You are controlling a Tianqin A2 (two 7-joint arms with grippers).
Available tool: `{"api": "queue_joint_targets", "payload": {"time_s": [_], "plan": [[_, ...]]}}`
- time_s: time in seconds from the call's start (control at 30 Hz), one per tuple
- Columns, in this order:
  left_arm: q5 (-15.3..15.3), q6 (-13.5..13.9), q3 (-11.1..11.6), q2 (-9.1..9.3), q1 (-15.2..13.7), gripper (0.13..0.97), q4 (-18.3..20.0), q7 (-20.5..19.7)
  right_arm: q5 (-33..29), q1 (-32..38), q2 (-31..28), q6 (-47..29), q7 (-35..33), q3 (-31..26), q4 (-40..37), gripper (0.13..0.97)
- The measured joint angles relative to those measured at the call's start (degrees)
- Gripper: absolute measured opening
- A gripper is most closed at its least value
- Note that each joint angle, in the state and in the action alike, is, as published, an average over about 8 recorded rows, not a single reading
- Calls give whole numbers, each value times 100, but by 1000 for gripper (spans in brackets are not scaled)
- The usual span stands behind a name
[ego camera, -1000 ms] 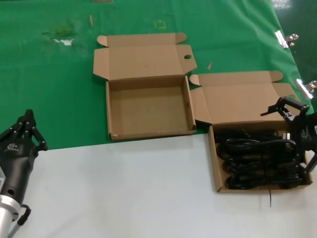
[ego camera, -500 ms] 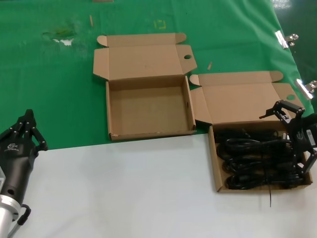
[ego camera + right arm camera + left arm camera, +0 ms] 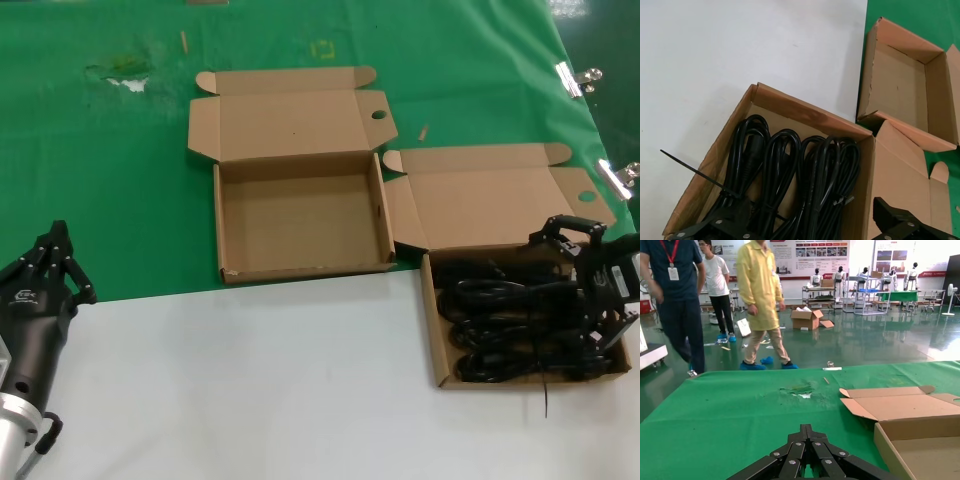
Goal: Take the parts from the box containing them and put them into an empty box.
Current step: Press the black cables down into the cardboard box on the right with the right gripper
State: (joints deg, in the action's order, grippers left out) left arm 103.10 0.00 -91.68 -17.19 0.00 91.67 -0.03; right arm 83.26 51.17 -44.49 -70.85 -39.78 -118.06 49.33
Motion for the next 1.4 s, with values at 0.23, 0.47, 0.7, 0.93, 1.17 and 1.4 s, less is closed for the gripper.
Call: {"api": "queue_joint_targets", "payload": {"time_s": [0.23,0.47,0.7,0.93,1.17,1.4], "plan": [[0,0,0,0,0,140,0,0,-7,89,87,44,-125,5,-229,784],[0,0,0,0,0,140,0,0,7,168,138,95,-219,37,-372,656],[1,0,0,0,0,140,0,0,33,128,126,124,-262,65,-382,496],[1,0,0,0,0,140,0,1,59,33,85,140,-256,88,-337,403],[1,0,0,0,0,140,0,1,64,-23,69,161,-237,96,-323,281],[1,0,0,0,0,140,0,1,60,-52,69,171,-226,94,-334,193]]}}
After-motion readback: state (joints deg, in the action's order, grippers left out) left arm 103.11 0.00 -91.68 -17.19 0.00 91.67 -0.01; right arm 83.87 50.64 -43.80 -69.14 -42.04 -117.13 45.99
